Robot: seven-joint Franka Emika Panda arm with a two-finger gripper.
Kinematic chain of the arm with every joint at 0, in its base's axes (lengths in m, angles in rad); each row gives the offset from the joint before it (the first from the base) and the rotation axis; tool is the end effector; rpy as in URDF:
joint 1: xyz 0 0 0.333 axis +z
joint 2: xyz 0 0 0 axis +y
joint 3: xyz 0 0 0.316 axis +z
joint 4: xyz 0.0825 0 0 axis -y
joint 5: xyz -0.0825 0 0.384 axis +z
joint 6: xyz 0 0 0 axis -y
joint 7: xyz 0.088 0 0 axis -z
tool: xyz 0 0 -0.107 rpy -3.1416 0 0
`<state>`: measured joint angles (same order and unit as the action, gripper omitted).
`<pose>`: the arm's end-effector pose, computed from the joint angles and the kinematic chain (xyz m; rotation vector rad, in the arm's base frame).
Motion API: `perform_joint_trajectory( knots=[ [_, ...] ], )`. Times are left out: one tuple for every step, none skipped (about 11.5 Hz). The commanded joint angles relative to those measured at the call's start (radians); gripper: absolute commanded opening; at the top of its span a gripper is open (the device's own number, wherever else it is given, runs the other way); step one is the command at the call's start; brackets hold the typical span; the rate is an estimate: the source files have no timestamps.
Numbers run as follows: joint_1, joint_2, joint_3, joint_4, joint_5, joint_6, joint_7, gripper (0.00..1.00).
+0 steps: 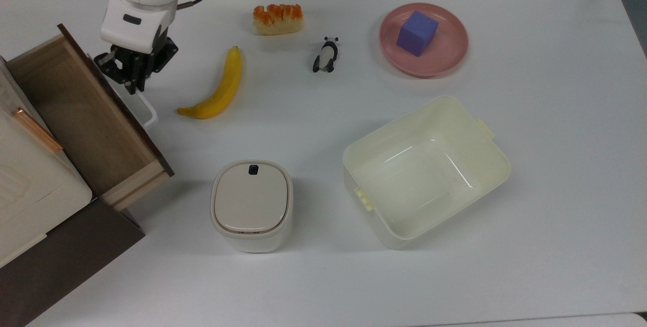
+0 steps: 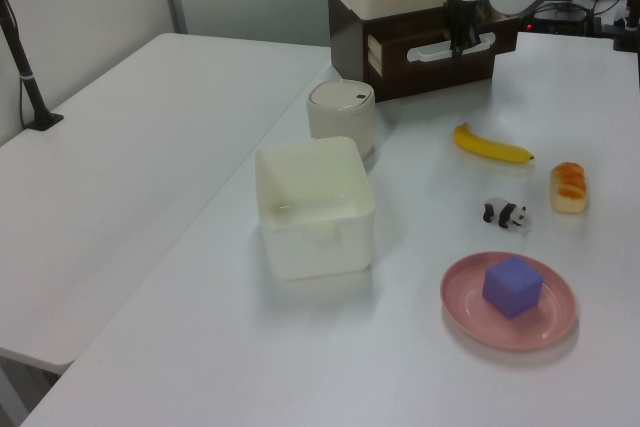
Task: Slide the drawer open
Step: 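Pull the drawer handle outward from the box with the gripper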
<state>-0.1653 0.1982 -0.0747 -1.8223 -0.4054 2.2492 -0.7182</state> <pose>0.6155 -0.1593 0.4522 2.5551 0.9353 0.0477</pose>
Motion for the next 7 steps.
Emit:
perform_joint_trajectory(
  knots=[
    [0.032, -0.065, 0.039, -0.051, 0.037, -0.049, 0.023, 0.06],
    [0.032, -0.063, 0.039, -0.049, 0.039, -0.05, 0.023, 0.14],
    [0.032, -0.063, 0.039, -0.049, 0.039, -0.05, 0.023, 0.19],
    [0.032, -0.062, 0.039, -0.046, 0.039, -0.051, 0.023, 0.3],
    [0.032, -0.06, 0.039, -0.045, 0.039, -0.056, 0.023, 0.37],
    [0.032, -0.062, 0.042, -0.041, 0.039, -0.057, 0.025, 0.43],
    [0.033, -0.063, 0.058, -0.035, 0.057, -0.083, 0.028, 0.53]
  ],
)
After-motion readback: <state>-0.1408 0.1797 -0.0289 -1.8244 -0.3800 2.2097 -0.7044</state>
